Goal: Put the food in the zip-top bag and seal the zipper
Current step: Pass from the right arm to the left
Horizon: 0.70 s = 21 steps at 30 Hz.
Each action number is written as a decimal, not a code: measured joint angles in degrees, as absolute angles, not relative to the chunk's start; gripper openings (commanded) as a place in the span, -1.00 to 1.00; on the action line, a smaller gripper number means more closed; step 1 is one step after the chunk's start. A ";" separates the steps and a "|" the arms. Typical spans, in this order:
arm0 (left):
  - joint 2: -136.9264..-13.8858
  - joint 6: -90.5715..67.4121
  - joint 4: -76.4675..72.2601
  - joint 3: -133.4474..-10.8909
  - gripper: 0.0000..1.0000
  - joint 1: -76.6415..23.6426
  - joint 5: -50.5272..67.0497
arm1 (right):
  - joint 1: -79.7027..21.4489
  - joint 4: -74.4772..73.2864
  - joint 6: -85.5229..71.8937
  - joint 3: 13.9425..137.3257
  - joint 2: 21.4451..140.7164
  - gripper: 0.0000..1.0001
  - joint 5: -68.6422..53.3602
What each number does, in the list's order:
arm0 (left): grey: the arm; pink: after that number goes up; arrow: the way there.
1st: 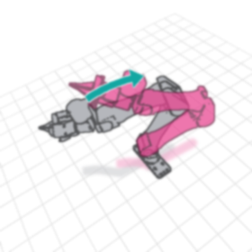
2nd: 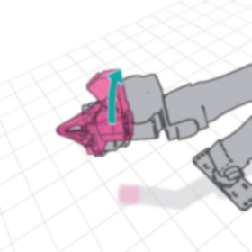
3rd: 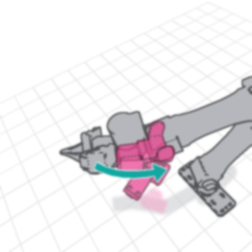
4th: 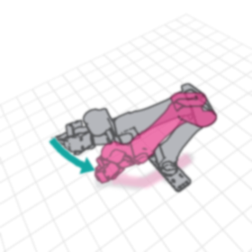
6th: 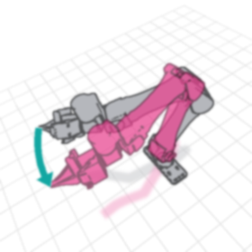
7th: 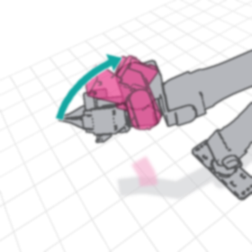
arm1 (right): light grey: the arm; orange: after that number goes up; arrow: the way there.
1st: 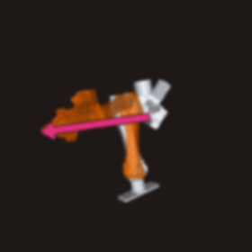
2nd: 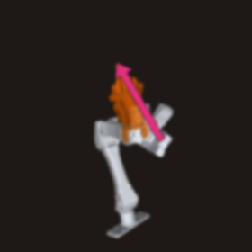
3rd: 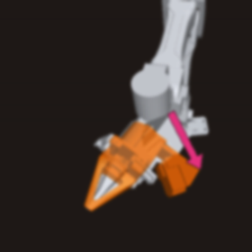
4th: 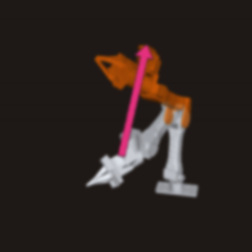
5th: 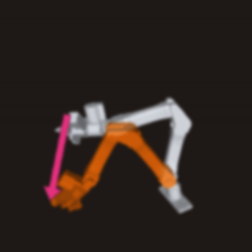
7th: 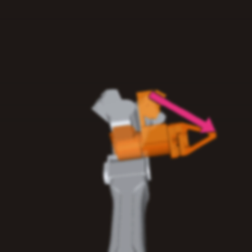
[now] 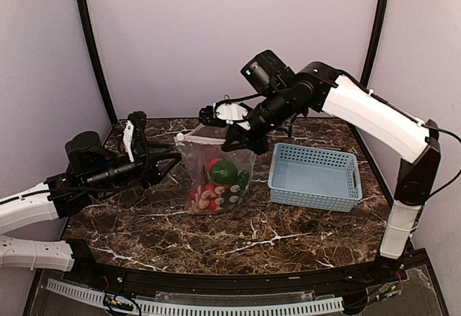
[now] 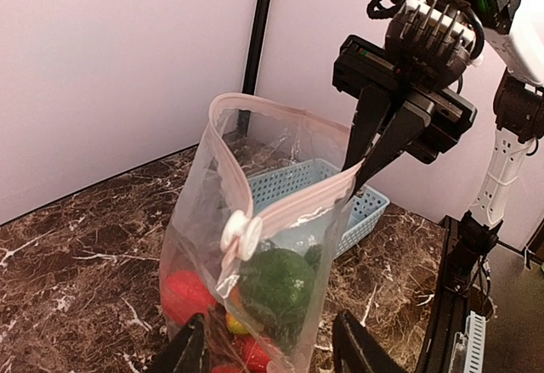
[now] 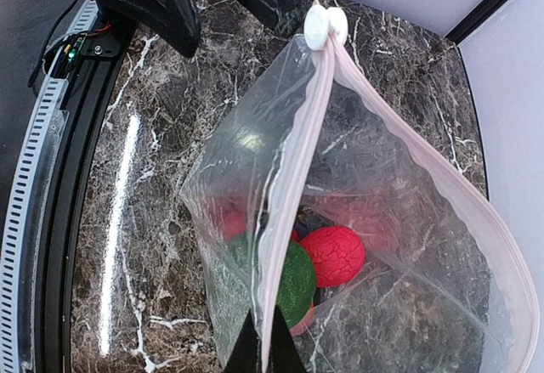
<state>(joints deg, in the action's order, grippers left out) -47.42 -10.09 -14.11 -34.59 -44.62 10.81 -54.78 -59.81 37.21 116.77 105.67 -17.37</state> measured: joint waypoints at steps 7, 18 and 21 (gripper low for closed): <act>-52.77 -8.75 -18.87 -34.57 -0.20 -44.62 11.68 | -54.78 -59.79 36.91 116.77 105.67 -1.00 -18.22; -55.40 -5.52 -23.31 -34.57 -0.26 -43.68 12.32 | -54.78 -59.79 36.29 116.77 105.65 -1.00 -19.51; -56.42 -4.97 -24.45 -34.57 -0.26 -43.03 12.88 | -54.78 -59.79 36.25 116.77 105.65 -1.00 -19.53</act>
